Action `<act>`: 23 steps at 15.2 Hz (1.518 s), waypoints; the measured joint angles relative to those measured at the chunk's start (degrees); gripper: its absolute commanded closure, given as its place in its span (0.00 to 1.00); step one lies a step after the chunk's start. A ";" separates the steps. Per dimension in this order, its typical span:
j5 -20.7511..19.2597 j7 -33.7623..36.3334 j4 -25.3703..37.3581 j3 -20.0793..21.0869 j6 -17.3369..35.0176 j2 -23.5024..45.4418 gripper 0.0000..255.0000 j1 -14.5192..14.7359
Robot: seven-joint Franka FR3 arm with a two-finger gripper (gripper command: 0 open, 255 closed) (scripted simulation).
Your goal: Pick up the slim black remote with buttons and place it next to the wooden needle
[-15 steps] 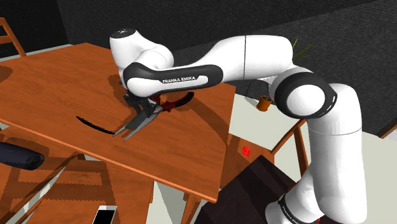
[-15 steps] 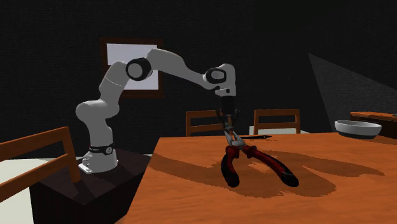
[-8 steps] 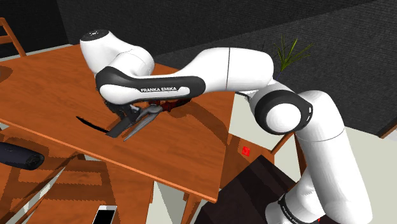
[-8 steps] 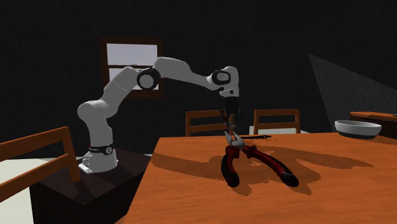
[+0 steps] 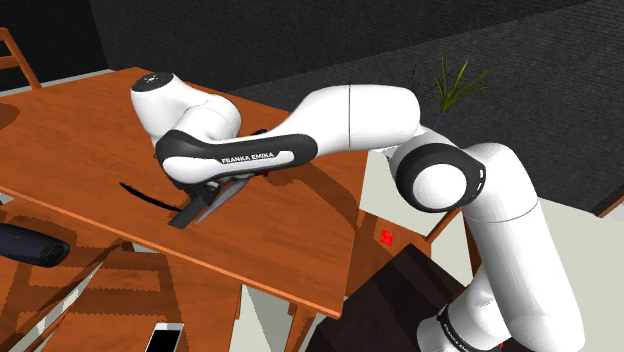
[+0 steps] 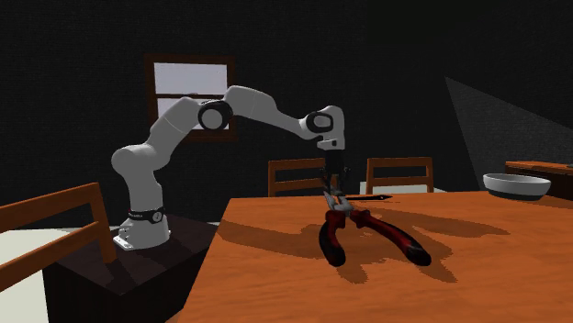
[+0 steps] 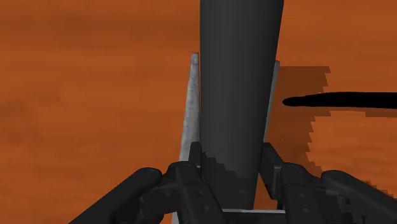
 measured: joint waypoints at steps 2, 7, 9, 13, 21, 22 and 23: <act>-0.18 0.32 -0.63 -0.10 1.11 0.52 1.00 -0.04; -0.65 1.05 -1.65 -0.26 3.43 1.08 1.00 -0.11; -0.68 1.00 -1.39 -0.25 3.37 1.26 1.00 -0.08; -0.78 1.26 -2.34 -0.18 4.11 0.76 0.00 -0.28; -0.43 0.86 -0.89 -0.07 1.85 1.07 0.00 0.18; -0.26 0.76 -0.21 0.06 0.67 0.57 0.00 0.44; -0.15 0.73 1.23 0.15 -0.69 0.62 0.00 0.97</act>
